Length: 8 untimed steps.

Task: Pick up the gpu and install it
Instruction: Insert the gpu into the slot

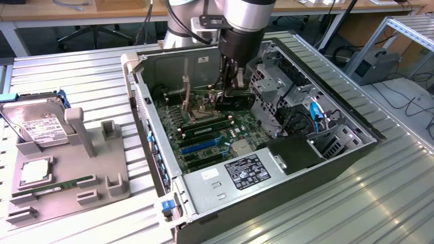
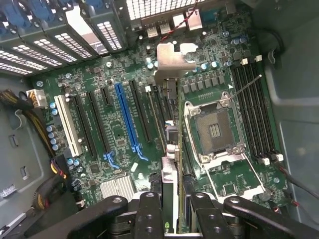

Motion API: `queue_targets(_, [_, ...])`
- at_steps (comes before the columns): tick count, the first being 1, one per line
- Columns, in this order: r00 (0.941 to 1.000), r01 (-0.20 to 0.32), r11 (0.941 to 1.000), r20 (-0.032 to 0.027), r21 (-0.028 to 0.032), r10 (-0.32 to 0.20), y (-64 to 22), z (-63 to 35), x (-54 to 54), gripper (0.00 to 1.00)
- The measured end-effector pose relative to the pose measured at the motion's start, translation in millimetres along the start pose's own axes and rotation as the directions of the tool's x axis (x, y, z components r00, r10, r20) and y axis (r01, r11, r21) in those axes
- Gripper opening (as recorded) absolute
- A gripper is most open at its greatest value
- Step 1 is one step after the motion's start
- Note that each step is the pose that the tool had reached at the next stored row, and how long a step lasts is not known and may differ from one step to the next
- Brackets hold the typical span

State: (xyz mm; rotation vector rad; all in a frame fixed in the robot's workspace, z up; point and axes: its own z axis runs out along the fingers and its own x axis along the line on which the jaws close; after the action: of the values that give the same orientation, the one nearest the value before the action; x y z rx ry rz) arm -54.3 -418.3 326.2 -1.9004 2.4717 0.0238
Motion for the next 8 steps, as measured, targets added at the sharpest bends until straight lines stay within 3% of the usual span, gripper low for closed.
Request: queue_targets(8, [0.9994,0.036,0.9994,0.0,-0.001,-0.036,-2.5,0.2,-0.7,0.27])
